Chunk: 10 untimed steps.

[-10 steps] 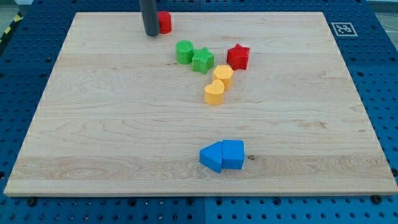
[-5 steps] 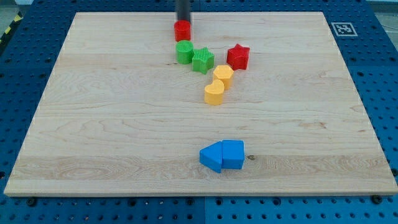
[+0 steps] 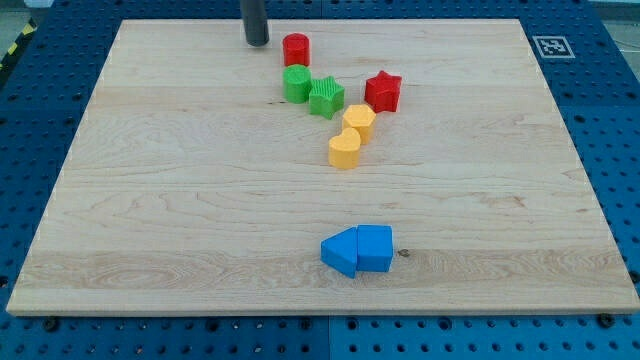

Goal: Push the red circle into the red star

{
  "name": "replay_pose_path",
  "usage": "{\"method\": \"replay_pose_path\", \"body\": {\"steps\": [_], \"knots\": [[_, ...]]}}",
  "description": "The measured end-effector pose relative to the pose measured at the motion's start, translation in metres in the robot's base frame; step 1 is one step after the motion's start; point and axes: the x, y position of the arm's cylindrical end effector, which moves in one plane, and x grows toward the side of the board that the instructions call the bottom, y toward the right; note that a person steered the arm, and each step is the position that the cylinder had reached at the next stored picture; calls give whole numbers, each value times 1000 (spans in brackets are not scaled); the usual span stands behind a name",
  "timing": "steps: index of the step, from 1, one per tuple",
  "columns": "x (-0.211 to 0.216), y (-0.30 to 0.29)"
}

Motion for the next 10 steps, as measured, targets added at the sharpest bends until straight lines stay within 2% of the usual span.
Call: {"method": "replay_pose_path", "body": {"steps": [1,2,3,4,7,9,10], "knots": [[21,31],[26,32],[27,2],[34,5],[34,144],[9,163],[21,176]]}}
